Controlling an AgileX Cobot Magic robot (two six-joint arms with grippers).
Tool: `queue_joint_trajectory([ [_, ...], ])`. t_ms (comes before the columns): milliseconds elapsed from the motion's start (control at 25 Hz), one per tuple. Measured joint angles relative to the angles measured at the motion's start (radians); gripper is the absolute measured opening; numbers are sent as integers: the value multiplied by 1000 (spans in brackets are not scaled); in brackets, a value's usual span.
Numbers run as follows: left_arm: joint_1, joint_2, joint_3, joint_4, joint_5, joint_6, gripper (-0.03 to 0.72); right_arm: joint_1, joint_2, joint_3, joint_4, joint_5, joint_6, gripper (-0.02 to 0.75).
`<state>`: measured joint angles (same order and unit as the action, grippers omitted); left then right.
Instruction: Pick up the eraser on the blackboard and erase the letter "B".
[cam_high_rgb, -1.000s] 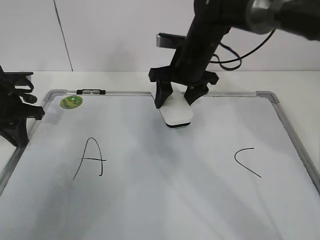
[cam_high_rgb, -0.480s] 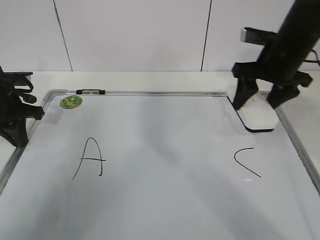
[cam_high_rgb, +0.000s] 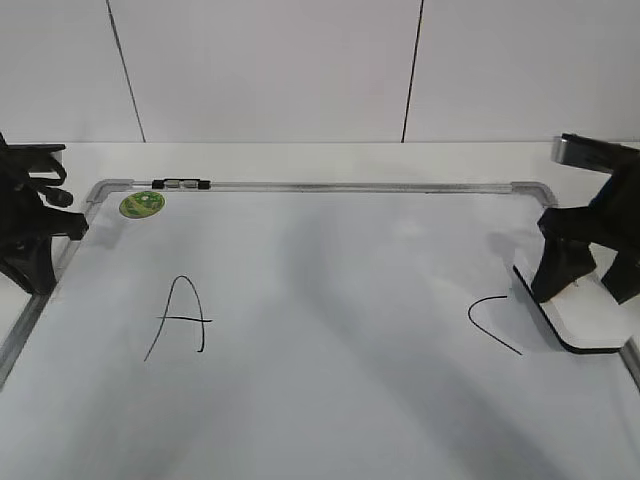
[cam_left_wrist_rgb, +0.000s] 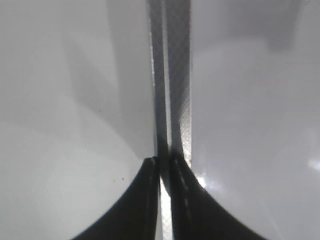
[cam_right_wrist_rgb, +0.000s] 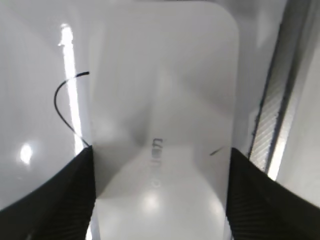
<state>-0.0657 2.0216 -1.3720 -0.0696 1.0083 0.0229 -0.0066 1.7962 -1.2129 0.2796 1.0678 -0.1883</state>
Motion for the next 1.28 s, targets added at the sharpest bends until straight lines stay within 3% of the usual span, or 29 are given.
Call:
queue_joint_trajectory([
  [440,0,0,0,0,4,0,36,-33,-4,19,0,-93,-12,534],
  [1280,0,0,0,0,6,0,36,-33,-6,87,-43,-121,-4,534],
])
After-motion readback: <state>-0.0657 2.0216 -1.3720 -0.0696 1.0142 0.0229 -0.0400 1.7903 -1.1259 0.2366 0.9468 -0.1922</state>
